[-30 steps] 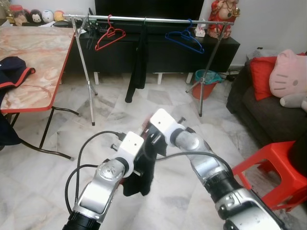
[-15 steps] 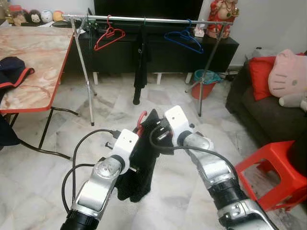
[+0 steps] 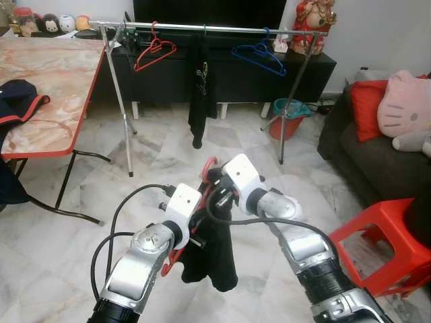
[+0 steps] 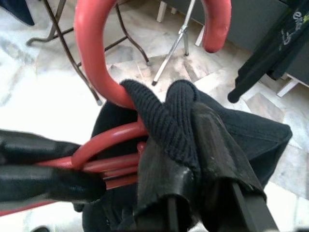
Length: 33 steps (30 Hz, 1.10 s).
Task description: Hang hanger
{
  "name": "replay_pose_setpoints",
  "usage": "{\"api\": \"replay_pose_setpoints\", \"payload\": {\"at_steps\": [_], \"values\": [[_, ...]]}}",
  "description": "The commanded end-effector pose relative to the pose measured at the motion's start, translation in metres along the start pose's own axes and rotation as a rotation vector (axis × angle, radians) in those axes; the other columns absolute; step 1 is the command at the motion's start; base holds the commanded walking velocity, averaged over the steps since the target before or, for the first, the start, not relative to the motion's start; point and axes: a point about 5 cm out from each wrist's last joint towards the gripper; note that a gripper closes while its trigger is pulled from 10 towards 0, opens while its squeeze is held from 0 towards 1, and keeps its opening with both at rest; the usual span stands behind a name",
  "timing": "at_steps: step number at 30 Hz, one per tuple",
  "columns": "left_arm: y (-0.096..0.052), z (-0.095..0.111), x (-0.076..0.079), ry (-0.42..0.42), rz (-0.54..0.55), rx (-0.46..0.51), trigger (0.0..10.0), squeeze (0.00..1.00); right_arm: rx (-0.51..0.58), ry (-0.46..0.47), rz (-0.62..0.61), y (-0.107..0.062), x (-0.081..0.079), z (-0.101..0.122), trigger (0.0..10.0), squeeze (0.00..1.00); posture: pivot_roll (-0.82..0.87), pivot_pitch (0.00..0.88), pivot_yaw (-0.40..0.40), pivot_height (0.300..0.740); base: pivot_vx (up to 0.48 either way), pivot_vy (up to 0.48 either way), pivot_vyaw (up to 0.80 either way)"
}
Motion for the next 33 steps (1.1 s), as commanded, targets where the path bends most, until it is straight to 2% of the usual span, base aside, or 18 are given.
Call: {"api": "replay_pose_setpoints", "payload": {"at_steps": [1,10,14,15,18,22,27,33], "values": [[0.000,0.023,0.009,0.026,-0.048,0.117,10.0,0.00,0.033,-0.029,0.063,0.000,-0.009,0.006,10.0,0.00,0.10,0.008,-0.151,0.740,0.000,0.000,0.00],[-0.001,0.019,-0.002,0.024,0.010,0.114,10.0,0.00,-0.020,-0.008,-0.024,-0.015,0.010,-0.004,10.0,0.00,0.09,0.014,-0.153,0.740,0.000,0.000,0.00],[-0.002,0.018,-0.011,0.036,0.076,0.112,10.0,0.00,-0.046,0.030,-0.141,-0.022,0.024,-0.010,10.0,0.00,0.09,0.017,-0.152,0.740,0.000,0.000,0.00],[-0.002,0.016,-0.017,0.051,0.109,0.097,10.0,0.00,-0.053,0.058,-0.224,-0.025,0.033,-0.012,10.0,0.00,0.09,0.020,-0.148,0.740,0.000,0.000,0.00],[-0.002,0.014,-0.019,0.049,0.121,0.084,10.0,0.00,-0.049,0.085,-0.276,-0.028,0.039,-0.013,10.0,0.00,0.08,0.021,-0.145,0.740,0.000,0.000,0.00],[-0.002,0.013,-0.020,0.062,0.135,0.080,10.0,0.00,-0.017,0.128,-0.275,-0.029,0.038,-0.009,10.0,0.00,0.08,0.022,-0.143,0.740,0.000,0.000,0.00],[-0.002,0.012,-0.021,0.064,0.151,0.082,10.0,0.00,0.018,0.144,-0.172,-0.025,0.016,-0.006,10.0,0.00,0.09,0.026,-0.141,0.740,0.000,0.000,0.00],[-0.001,0.012,-0.011,0.070,0.070,0.089,10.0,0.00,0.054,0.136,-0.111,-0.022,0.007,0.000,10.0,0.00,0.09,0.027,-0.140,0.740,0.000,0.000,0.00]]}}
Point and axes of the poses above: a point about 5 cm out from each wrist's last joint towards the gripper, its own y axis pointing out of the wrist towards the gripper, its own z axis along the axis of the wrist's last joint, x = y × z, and after that the axes turned 4 degrees about y, right-handed
